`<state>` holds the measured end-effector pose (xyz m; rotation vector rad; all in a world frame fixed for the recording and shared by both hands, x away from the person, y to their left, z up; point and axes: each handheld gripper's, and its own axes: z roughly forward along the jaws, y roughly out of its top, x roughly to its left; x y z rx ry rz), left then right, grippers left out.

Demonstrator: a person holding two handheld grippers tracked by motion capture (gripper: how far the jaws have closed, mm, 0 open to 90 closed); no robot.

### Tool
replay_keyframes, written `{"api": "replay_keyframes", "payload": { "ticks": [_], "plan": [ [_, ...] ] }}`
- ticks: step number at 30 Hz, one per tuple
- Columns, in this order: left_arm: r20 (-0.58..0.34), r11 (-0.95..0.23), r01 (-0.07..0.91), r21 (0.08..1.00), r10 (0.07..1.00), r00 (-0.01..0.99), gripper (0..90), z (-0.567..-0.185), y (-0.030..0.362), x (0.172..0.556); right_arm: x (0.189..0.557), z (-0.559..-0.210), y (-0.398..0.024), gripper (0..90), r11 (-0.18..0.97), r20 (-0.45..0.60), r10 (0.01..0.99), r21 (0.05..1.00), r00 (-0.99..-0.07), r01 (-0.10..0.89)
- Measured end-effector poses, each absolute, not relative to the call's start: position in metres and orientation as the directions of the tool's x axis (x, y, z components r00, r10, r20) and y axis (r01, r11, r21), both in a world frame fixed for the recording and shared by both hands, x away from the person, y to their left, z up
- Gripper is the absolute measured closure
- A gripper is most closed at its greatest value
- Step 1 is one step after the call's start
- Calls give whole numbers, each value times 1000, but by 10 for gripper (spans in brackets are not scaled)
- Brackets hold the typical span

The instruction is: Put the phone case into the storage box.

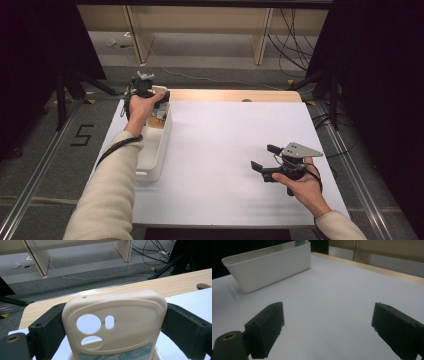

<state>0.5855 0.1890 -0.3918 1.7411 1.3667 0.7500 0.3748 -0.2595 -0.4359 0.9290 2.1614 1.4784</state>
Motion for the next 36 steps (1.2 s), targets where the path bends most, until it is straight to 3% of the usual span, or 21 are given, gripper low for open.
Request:
{"api": "replay_keyframes", "payload": {
  "ticks": [17, 36],
  "plan": [
    [-16, -110, 523, 845, 973, 230, 84, -391, 189, 587, 375, -436, -260, 118, 236, 68, 694, 919, -717, 315],
    [-21, -106, 507, 855, 971, 239, 0, -389, 188, 589, 375, -436, -260, 118, 234, 69, 692, 920, -718, 314]
  ]
}}
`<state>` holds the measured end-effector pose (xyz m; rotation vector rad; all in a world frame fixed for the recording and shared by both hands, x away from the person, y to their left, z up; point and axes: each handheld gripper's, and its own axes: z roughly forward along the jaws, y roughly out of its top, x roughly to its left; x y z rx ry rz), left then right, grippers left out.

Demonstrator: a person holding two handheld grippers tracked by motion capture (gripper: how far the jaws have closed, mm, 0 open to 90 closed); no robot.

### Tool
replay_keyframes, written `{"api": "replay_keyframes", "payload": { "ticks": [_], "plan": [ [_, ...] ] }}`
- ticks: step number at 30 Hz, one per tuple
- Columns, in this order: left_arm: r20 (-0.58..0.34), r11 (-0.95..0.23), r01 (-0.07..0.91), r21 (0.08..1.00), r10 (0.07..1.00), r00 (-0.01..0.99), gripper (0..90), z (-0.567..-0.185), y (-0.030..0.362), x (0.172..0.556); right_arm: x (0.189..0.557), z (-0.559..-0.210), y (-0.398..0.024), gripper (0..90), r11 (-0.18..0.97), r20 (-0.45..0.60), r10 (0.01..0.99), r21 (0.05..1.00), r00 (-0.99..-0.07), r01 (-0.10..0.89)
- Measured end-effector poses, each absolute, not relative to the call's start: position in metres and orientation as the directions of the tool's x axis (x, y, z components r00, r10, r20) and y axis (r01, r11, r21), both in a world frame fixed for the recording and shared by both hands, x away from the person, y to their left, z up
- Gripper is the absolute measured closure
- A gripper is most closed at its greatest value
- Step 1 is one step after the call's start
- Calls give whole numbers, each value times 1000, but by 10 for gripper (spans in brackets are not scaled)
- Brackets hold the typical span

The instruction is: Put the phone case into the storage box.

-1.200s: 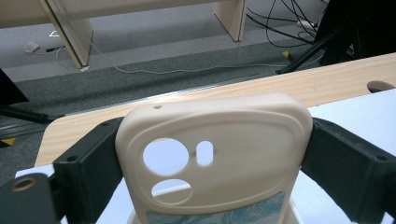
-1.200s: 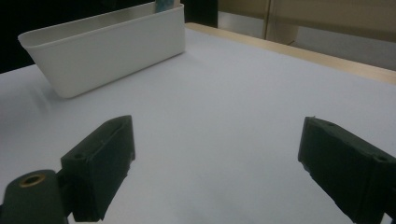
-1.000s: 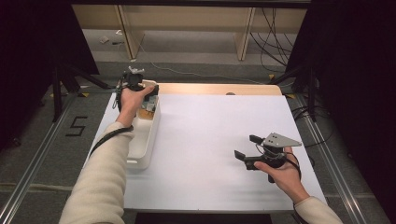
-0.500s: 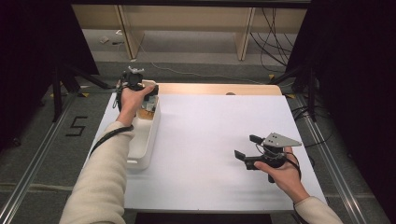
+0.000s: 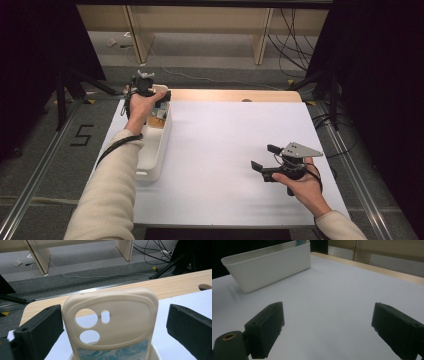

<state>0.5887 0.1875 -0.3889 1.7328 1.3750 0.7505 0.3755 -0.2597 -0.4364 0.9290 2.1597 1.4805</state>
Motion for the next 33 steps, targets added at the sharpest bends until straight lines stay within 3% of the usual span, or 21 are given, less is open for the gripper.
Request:
{"api": "replay_keyframes", "payload": {
  "ticks": [33],
  "plan": [
    [-25, -103, 430, 897, 959, 283, 5, -361, 191, 559, 375, -436, -259, 118, 239, 67, 694, 918, -717, 316]
  ]
}}
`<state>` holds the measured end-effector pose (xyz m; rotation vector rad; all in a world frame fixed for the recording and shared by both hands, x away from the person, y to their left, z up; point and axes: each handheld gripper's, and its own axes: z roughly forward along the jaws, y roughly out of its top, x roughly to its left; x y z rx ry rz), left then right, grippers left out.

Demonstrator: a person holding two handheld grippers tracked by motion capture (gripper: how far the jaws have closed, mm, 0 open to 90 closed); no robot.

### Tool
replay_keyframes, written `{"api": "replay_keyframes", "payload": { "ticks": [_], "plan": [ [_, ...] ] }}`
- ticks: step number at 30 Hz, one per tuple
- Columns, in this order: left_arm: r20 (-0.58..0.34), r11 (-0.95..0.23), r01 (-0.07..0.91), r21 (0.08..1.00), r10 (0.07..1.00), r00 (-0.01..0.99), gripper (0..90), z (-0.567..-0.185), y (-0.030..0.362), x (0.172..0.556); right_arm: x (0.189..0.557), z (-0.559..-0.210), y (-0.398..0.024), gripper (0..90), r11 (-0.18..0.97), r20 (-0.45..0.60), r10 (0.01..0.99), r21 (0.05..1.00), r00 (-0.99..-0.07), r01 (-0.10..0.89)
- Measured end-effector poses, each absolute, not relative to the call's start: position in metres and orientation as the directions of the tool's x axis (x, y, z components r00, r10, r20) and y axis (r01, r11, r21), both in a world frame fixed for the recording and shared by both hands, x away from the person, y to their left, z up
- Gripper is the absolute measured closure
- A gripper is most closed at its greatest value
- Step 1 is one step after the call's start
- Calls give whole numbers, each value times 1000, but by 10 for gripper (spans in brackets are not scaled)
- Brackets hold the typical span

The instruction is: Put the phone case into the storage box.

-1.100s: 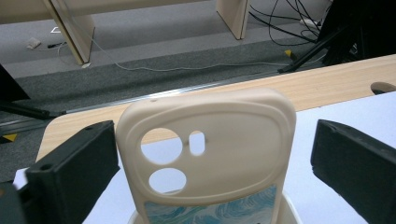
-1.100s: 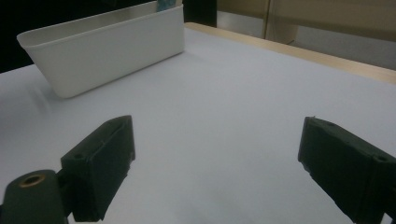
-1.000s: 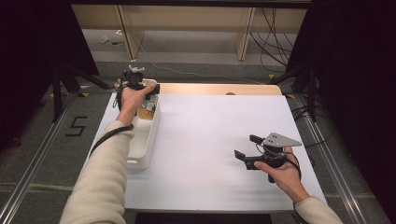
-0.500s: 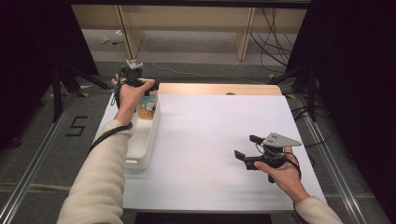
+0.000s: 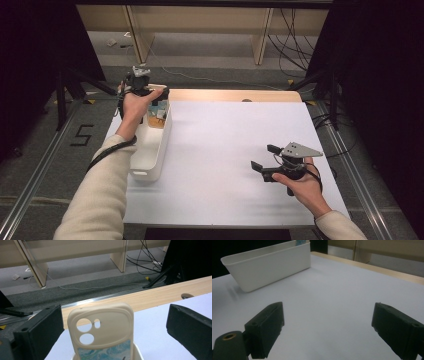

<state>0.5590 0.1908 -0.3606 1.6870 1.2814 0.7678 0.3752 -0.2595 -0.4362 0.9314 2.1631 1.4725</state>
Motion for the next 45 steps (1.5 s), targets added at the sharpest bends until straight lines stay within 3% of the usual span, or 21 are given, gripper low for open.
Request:
{"api": "replay_keyframes", "payload": {
  "ticks": [1, 7, 45],
  "plan": [
    [9, -134, 408, 903, 956, 293, 6, -359, 193, 559, 375, -436, -259, 118, 239, 67, 694, 918, -717, 317],
    [-29, -111, 426, 898, 951, 308, 6, -358, 191, 546, 375, -436, -260, 118, 239, 65, 694, 918, -717, 316],
    [-49, -129, 383, 915, 905, 422, 7, -362, 188, 486, 375, -435, -260, 118, 234, 64, 697, 921, -715, 311]
  ]
}}
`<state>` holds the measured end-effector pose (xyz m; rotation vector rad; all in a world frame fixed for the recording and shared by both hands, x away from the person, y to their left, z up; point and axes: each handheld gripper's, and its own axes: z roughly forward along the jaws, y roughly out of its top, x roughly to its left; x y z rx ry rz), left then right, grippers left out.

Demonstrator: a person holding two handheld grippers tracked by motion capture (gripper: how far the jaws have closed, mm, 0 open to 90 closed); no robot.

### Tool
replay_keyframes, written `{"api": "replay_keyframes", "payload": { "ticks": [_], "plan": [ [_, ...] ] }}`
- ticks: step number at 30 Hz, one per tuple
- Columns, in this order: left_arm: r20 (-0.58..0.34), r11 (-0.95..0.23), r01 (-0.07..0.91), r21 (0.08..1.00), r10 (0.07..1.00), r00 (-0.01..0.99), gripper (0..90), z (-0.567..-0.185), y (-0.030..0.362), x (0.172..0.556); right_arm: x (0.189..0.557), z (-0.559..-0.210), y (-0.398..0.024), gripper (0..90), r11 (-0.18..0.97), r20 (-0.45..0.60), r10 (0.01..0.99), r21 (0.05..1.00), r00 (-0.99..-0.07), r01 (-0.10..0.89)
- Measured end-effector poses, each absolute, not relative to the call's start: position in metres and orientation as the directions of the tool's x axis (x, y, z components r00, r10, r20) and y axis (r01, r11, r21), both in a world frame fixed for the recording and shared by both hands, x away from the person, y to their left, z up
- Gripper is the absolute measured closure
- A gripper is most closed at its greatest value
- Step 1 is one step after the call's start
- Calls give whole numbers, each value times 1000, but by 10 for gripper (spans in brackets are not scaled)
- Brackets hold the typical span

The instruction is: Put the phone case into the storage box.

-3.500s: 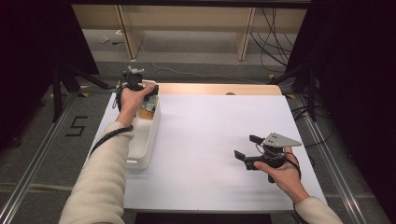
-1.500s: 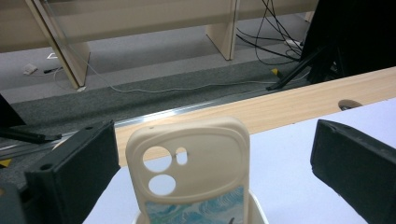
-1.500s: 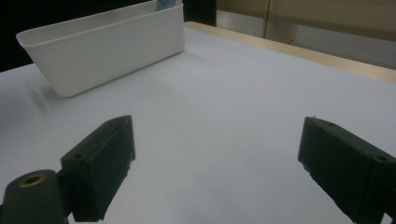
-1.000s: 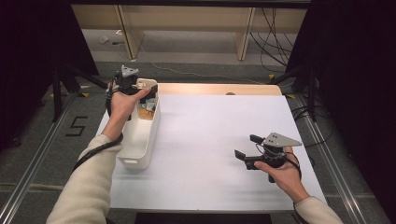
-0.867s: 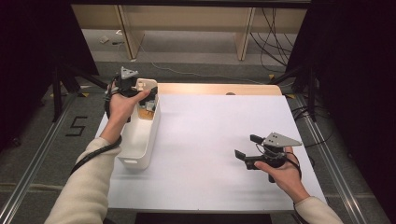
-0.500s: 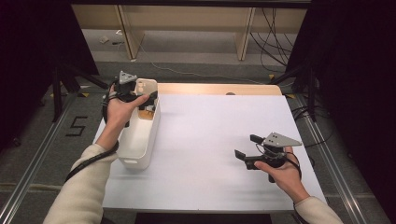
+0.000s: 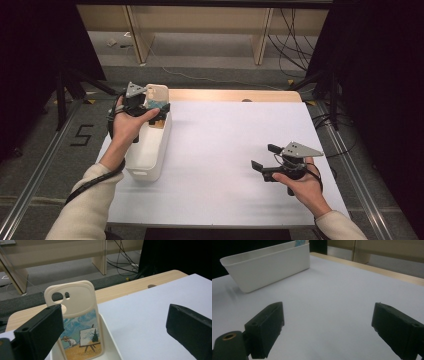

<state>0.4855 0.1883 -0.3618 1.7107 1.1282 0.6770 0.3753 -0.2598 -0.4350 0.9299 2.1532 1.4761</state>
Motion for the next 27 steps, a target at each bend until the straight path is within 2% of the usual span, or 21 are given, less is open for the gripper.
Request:
{"api": "replay_keyframes", "payload": {
  "ticks": [27],
  "plan": [
    [-62, -136, 334, 933, 852, 521, 7, -383, 184, 441, 375, -434, -259, 117, 236, 62, 696, 921, -715, 310]
  ]
}}
